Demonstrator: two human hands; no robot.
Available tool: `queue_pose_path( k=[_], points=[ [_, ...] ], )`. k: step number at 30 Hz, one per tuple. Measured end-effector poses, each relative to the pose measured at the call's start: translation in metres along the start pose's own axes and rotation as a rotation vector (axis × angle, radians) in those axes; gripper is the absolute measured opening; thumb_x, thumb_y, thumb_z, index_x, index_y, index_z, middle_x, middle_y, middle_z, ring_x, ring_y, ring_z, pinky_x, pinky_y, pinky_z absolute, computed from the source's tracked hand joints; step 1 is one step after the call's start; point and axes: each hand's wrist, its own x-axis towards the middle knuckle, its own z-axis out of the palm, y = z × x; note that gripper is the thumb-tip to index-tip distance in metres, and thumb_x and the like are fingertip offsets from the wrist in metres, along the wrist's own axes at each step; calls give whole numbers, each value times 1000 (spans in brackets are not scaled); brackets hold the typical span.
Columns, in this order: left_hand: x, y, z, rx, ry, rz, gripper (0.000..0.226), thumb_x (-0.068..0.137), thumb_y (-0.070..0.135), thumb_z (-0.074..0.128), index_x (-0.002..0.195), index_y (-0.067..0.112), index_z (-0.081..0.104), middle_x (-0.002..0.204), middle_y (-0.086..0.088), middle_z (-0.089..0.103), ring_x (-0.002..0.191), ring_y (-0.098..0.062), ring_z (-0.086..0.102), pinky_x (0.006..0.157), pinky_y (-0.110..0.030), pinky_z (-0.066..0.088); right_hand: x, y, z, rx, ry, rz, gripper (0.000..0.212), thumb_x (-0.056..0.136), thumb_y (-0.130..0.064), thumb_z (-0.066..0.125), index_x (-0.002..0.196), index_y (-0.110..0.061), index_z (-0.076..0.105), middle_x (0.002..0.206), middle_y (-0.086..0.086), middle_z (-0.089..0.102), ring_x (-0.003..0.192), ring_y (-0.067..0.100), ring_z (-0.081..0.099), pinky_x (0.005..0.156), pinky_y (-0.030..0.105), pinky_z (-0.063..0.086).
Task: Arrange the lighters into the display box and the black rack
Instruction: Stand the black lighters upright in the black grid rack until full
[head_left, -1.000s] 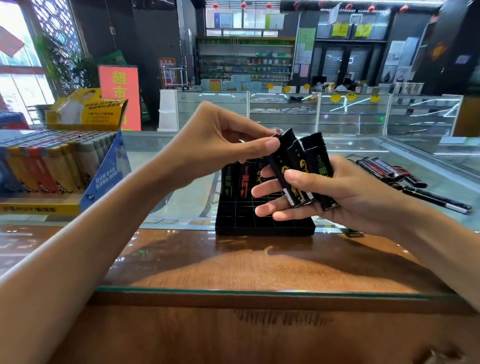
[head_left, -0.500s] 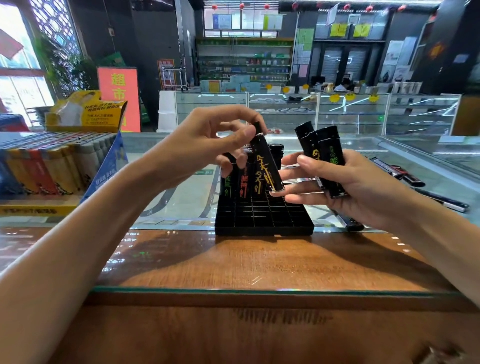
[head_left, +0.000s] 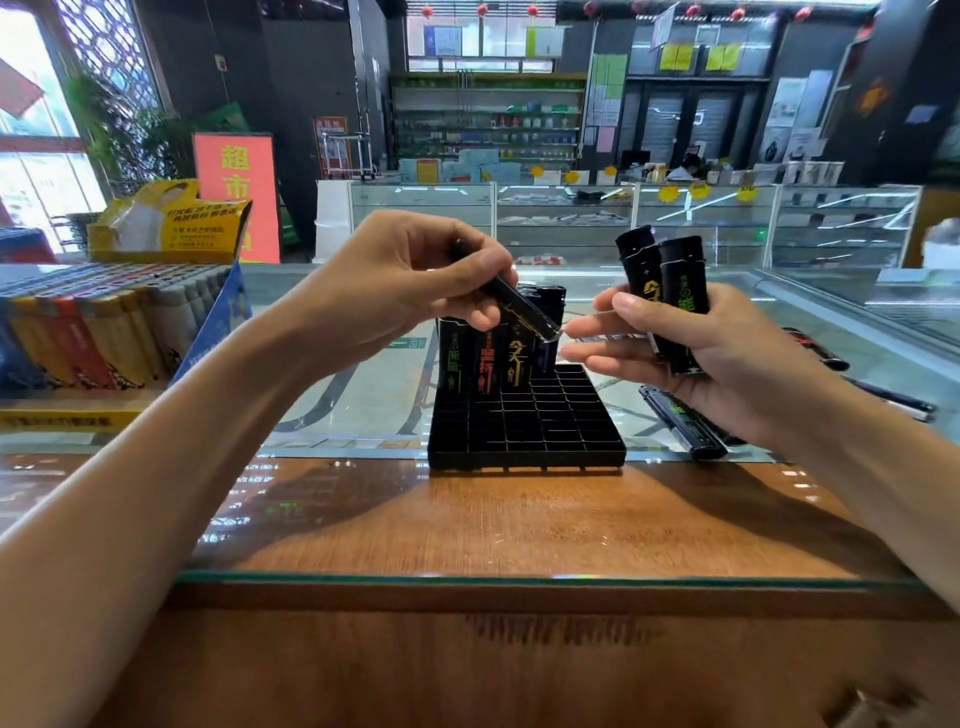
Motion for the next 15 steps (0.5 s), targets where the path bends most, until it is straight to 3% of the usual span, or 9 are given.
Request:
queue_pose_path(
  k=[5, 7, 9, 15],
  points=[
    [-1, 0, -1, 41, -17, -21, 53, 81, 12, 57, 131, 1, 45, 105, -17, 70, 81, -19, 64, 69, -22, 50, 2, 0, -3, 23, 64, -20, 29, 81, -19, 60, 101, 2, 59, 97, 19, 72, 93, 33, 70, 67, 24, 57],
    [-2, 1, -2, 80, -18, -19, 58, 80, 13, 58, 135, 4, 41, 96, -15, 71, 85, -21, 65, 74, -24, 52, 2, 0, -4, 20, 70, -27, 29, 80, -19, 61, 100, 2, 59, 97, 19, 72, 92, 32, 70, 68, 24, 57],
    [-2, 1, -3, 119, 0, -3, 55, 79, 13, 59, 131, 5, 44, 81, -8, 71, 85, -20, 67, 76, -24, 53, 2, -1, -5, 17, 74, -31, 29, 80, -20, 61, 100, 1, 59, 97, 19, 72, 93, 32, 70, 69, 24, 57],
    [-1, 3, -2, 207, 26, 50, 25, 80, 12, 60, 103, 4, 59, 83, -5, 68, 83, -16, 68, 75, -21, 52, 1, -3, -6, 29, 99, -51, 24, 85, -17, 60, 100, 2, 58, 94, 19, 72, 91, 31, 70, 68, 24, 57]
  ],
)
